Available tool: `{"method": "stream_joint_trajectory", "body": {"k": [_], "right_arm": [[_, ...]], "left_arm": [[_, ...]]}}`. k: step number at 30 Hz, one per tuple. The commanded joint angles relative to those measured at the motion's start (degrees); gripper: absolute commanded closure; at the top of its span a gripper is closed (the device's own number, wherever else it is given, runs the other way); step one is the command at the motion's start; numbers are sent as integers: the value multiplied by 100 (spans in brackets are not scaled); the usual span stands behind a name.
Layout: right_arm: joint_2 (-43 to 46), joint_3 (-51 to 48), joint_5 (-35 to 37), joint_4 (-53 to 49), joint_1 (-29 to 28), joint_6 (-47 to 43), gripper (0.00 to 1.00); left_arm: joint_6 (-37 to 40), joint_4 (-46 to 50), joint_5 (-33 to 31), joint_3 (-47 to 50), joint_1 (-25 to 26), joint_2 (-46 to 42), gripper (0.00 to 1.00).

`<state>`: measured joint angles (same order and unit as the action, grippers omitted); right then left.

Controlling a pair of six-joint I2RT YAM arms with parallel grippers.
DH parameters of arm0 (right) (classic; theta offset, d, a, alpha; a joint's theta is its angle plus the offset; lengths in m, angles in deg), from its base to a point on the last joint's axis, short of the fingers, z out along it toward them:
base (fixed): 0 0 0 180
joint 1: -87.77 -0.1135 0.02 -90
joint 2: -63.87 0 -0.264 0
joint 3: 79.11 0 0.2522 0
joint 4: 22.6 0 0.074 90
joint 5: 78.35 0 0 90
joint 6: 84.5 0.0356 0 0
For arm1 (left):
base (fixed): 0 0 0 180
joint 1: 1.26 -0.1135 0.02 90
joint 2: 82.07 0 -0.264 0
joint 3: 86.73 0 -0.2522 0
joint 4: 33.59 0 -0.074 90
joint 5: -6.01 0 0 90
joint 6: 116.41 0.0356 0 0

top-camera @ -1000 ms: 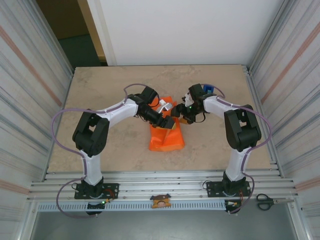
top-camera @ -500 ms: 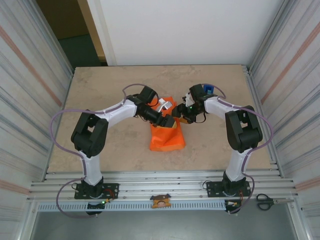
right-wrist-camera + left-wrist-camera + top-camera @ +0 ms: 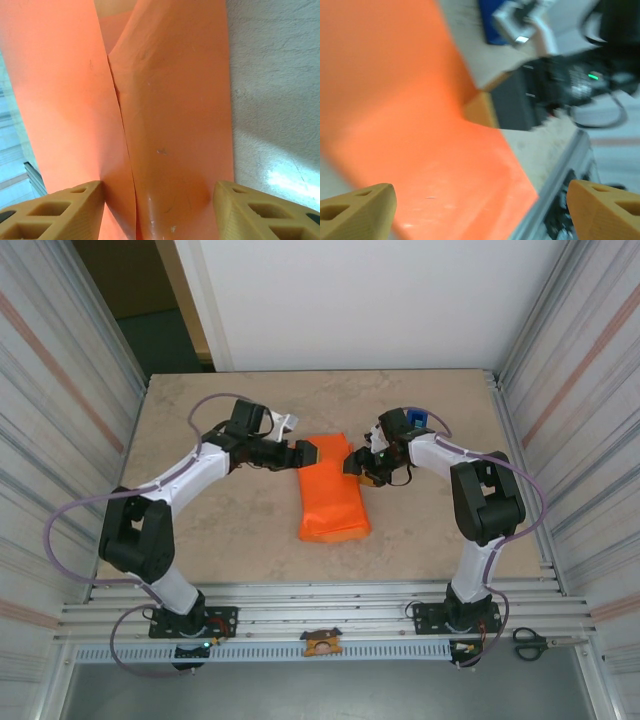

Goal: Wrap the gift box in paper
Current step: Second fold the wrapping paper around the gift box.

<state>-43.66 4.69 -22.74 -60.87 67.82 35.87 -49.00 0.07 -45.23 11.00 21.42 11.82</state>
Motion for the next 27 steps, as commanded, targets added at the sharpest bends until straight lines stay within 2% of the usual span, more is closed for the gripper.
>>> {"method": "stream_joint_trajectory", "body": {"k": [1, 9, 15, 27], "right_arm": [[-45, -284, 408, -487, -70, -49, 43], [71, -544, 216, -118, -89, 286, 44], [222, -788, 68, 320, -128, 646, 45], [372, -1006, 74, 785, -253, 1067, 46]], "left_arm": [[-522, 422, -804, 179, -33, 236, 11], [-739, -67, -302, 207, 61, 929, 11], [-654, -67, -289, 40, 61, 1299, 17], [-512, 6, -232, -211, 44, 1604, 22]]}}
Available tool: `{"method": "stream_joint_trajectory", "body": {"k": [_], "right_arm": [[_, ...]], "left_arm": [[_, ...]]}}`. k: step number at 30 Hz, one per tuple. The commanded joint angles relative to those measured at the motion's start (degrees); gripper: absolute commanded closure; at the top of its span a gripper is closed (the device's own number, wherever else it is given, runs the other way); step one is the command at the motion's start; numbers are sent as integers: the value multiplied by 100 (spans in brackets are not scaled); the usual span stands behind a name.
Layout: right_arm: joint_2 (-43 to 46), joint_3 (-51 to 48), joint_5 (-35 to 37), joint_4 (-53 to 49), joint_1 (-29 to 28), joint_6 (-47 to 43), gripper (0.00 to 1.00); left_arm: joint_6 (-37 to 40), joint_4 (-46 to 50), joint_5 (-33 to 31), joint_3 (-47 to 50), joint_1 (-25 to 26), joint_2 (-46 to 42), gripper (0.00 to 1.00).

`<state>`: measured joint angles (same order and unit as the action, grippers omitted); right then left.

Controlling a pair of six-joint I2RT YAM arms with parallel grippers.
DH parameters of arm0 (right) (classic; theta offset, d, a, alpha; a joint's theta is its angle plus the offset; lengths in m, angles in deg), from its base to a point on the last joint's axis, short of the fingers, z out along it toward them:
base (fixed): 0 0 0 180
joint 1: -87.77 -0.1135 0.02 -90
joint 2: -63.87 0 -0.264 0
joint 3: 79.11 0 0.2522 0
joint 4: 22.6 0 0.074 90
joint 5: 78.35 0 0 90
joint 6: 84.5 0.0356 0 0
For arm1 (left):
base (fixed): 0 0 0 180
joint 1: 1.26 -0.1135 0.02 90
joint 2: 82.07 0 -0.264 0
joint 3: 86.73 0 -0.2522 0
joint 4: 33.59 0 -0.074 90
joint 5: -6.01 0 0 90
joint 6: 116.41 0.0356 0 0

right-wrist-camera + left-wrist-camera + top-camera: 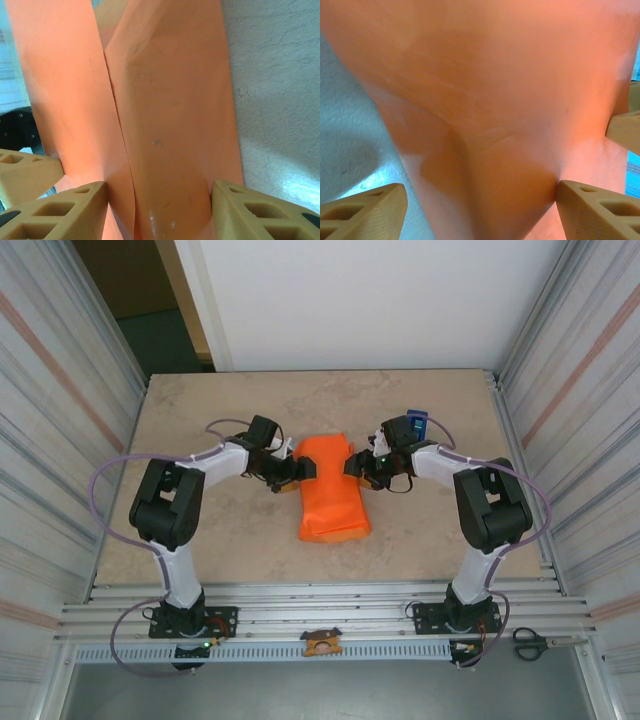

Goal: Wrap the gift box in paper
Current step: Second fold the wrapping paper around the gift box.

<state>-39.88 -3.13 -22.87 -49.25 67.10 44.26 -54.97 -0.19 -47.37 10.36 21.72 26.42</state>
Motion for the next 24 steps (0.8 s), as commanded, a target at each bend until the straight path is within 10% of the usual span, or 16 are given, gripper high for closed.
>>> {"method": "stream_joint_trajectory", "body": {"k": [1, 14, 24], "right_arm": [[3, -211, 71, -378, -185, 229, 45], [100, -223, 95, -362, -183, 241, 46], [37, -343, 302, -478, -183, 123, 46]], "left_arm": [[87, 16, 22, -144, 13, 146, 22], [241, 311, 185, -586, 13, 362, 27], [292, 251, -350, -286, 57, -346, 2]]}}
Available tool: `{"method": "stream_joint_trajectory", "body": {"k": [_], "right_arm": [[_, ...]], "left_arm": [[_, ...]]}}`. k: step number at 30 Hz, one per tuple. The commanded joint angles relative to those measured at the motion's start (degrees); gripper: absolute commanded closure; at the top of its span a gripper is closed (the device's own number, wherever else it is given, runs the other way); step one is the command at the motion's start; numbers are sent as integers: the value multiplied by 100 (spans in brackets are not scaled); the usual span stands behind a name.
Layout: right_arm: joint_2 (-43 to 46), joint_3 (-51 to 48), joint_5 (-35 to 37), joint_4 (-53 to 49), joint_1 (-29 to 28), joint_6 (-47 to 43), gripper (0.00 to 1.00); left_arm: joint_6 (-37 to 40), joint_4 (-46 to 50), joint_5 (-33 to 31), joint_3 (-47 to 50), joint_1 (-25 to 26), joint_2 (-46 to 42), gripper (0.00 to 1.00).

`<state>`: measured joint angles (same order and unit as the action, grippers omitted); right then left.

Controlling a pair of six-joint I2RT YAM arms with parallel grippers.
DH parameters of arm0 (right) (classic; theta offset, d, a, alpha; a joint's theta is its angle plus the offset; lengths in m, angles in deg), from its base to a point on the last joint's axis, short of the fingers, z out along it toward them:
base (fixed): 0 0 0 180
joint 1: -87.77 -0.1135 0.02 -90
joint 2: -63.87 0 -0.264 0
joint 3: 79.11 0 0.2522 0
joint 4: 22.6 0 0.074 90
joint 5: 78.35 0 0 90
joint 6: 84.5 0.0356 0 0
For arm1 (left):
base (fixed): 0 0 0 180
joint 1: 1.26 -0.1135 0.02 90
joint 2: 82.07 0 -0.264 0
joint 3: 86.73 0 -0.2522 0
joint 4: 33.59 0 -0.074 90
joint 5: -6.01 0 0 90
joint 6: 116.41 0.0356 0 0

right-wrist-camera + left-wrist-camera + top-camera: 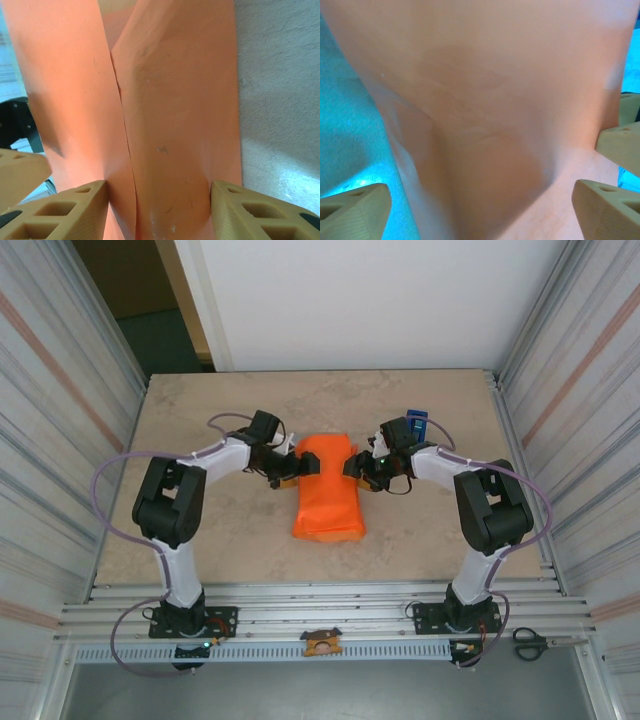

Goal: Wrap the gift box in paper
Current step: Second fold the wrapping paper around the gift box.

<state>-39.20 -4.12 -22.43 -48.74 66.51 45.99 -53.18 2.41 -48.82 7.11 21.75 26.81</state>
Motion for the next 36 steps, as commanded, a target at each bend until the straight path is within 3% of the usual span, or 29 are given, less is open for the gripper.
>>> {"method": "stream_joint_trajectory", "body": {"k": [1, 12, 30, 36], "right_arm": [[-25, -244, 271, -537, -125, -61, 46], [-25, -243, 300, -615, -130, -116, 46], [-22, -243, 313, -633, -128, -120, 46], [5, -169, 276, -595, -118, -114, 45]], "left_arm": [[123, -17, -243, 33, 64, -418, 1], [214, 435, -1120, -275, 440, -280, 1], [103, 166, -1124, -219, 635, -2, 1], [140, 323, -1562, 24, 714, 97, 3]]}}
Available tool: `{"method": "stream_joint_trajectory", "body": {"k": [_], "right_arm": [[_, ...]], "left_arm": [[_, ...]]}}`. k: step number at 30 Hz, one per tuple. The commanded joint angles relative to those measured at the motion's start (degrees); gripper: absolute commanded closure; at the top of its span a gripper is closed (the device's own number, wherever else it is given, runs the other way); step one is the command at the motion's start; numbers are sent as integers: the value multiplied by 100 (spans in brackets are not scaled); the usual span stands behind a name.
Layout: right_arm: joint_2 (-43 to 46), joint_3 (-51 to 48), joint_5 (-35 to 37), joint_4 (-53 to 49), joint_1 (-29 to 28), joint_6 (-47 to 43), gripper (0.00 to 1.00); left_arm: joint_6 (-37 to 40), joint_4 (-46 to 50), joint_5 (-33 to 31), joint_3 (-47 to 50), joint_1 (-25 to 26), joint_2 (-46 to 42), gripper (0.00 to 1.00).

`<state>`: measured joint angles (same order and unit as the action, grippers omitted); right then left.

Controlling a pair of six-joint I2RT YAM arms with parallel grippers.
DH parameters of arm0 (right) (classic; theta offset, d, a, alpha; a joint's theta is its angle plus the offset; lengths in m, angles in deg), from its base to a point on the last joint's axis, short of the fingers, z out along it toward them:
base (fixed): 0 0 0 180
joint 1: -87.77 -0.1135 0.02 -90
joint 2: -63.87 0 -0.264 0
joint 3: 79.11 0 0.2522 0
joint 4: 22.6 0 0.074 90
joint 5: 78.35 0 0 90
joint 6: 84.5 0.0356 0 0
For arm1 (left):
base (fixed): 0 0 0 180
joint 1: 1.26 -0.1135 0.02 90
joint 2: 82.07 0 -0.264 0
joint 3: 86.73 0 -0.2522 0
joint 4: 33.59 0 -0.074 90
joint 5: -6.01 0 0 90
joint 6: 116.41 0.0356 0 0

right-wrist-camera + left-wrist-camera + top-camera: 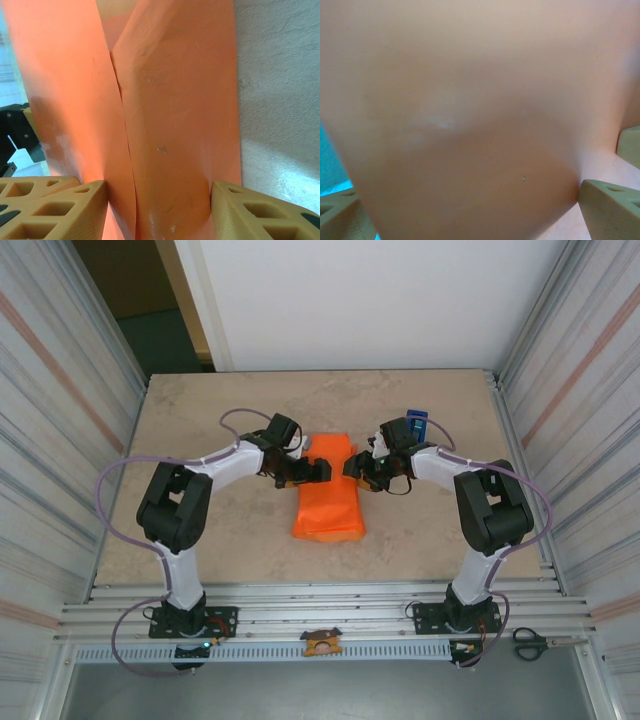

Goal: Wrap the gift box in paper
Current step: Second fold the wrapping paper around the gift box.

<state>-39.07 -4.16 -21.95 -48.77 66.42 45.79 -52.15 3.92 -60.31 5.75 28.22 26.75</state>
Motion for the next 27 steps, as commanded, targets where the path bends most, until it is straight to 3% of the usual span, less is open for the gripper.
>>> {"method": "stream_joint_trajectory", "body": {"k": [1, 11, 17, 20, 23, 27], "right_arm": [[-7, -120, 199, -588, -107, -94, 44], [432, 723, 142, -782, 263, -300, 25], [1080, 525, 1114, -739, 835, -624, 16], [1211, 387, 1270, -707, 1311, -616, 21], [1008, 562, 939, -892, 1944, -627, 26], [542, 790, 312, -741, 2576, -651, 46]], "left_arm": [[42, 179, -443, 208, 67, 113, 4], [155, 222, -622, 458, 118, 158, 8], [226, 240, -620, 397, 151, 232, 8], [259, 245, -621, 388, 172, 271, 8], [279, 229, -628, 414, 173, 272, 9], [308, 222, -585, 406, 190, 316, 9]]}}
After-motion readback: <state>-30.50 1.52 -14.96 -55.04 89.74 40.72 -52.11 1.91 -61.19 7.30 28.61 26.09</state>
